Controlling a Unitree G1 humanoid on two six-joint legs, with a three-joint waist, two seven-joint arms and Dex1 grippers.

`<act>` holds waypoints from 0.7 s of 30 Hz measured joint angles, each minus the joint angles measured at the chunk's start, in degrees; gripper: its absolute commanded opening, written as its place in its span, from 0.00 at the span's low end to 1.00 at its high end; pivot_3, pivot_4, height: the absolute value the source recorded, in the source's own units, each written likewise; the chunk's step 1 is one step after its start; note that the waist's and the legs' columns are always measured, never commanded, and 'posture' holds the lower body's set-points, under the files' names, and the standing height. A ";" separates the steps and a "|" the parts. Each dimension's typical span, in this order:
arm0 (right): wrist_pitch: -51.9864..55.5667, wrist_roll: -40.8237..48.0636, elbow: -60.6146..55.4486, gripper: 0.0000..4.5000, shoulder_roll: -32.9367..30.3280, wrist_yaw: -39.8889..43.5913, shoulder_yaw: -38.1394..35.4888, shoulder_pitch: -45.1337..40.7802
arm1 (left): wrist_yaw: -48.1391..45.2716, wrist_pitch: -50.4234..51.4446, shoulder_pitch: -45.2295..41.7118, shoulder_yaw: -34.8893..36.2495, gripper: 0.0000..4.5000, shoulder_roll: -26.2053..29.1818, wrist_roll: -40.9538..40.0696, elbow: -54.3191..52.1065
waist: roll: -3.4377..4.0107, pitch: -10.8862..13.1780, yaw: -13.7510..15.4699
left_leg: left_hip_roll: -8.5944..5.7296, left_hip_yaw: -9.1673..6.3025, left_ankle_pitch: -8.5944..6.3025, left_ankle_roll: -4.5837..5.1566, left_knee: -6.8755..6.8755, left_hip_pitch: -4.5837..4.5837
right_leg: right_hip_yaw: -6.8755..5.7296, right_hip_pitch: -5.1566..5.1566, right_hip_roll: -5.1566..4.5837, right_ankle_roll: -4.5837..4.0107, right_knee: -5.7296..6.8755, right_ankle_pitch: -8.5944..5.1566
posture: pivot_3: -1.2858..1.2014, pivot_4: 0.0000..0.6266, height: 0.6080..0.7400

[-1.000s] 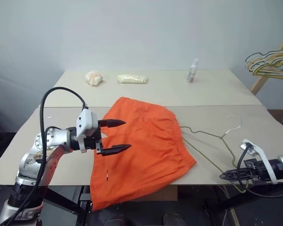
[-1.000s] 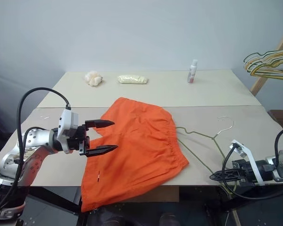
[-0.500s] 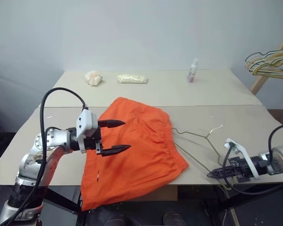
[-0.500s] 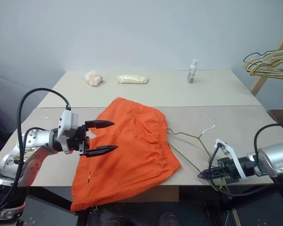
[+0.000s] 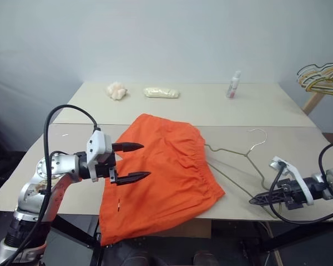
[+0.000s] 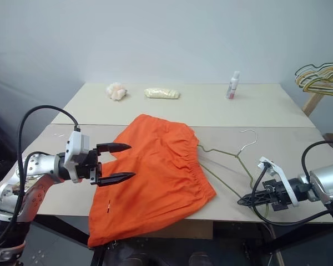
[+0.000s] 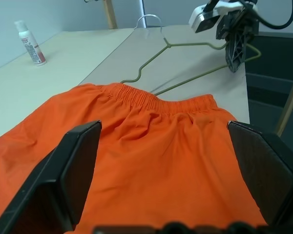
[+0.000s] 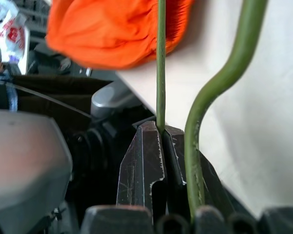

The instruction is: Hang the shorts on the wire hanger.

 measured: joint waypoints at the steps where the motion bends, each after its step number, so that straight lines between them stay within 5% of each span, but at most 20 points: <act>1: -0.17 0.04 -0.07 0.00 0.00 0.22 0.17 0.04 | 0.00 -0.01 0.00 0.00 1.00 0.00 0.00 -0.01 | 0.00 0.00 0.02 | 0.00 0.01 0.00 0.00 -0.01 -0.01 | 0.01 -0.01 0.01 0.00 0.01 0.00 | 0.49 0.00 1.00; 10: 0.06 -6.16 13.96 0.00 13.69 -8.89 3.38 -10.40 | -0.07 -1.21 -0.05 -0.04 1.00 0.01 0.47 0.02 | -0.03 -0.01 0.19 | -0.02 0.07 0.03 -0.05 -0.04 -0.09 | 0.07 -0.07 0.00 -0.05 0.05 0.02 | 0.50 0.00 1.00; 21: -0.71 -7.21 16.93 0.00 16.93 -5.25 4.24 -14.44 | 0.07 -1.23 0.52 0.04 1.00 0.70 0.47 -0.22 | -0.04 -0.01 0.28 | -0.01 0.14 0.02 -0.05 -0.05 -0.04 | 0.05 -0.06 0.03 -0.06 0.11 0.02 | 0.50 0.00 1.00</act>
